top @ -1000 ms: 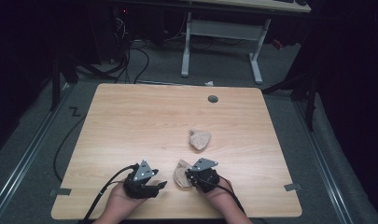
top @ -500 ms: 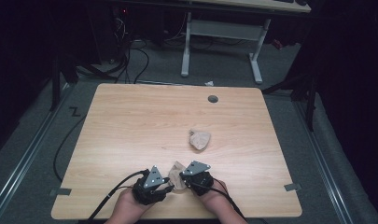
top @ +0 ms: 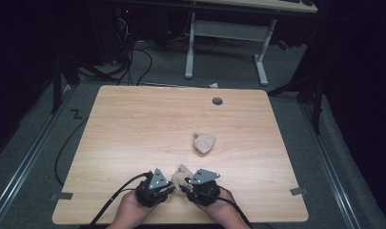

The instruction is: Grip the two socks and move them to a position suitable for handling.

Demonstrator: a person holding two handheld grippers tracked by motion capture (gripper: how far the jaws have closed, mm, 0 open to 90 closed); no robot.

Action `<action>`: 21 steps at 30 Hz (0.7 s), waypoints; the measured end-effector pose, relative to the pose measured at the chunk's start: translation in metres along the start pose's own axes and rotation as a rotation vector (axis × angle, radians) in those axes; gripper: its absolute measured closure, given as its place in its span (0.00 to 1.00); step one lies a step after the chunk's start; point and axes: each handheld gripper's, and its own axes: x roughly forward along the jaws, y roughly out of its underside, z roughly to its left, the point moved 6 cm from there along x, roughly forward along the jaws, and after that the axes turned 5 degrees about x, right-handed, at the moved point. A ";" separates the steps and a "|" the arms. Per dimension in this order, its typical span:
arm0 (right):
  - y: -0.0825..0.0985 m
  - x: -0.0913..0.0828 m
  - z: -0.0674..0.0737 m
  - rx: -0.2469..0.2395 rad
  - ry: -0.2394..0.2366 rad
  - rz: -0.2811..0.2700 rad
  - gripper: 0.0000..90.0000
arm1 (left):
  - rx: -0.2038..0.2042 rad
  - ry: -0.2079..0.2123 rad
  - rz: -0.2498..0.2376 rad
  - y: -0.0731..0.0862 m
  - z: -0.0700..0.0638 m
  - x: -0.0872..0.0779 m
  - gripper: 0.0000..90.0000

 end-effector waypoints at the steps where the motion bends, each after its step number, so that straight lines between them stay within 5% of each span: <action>1: 0.000 0.001 0.000 0.007 -0.007 0.004 0.72 | -0.003 -0.001 0.002 0.001 0.000 0.000 0.84; 6: 0.006 0.010 -0.002 0.017 -0.018 0.050 0.73 | -0.008 0.000 0.005 0.002 0.002 0.001 0.84; 11: 0.007 0.012 -0.003 0.019 -0.023 0.054 0.92 | -0.010 -0.002 -0.001 0.001 0.002 0.000 0.84; 21: -0.006 -0.008 -0.008 0.050 0.014 -0.059 0.95 | -0.016 -0.007 -0.021 -0.001 0.003 -0.002 0.82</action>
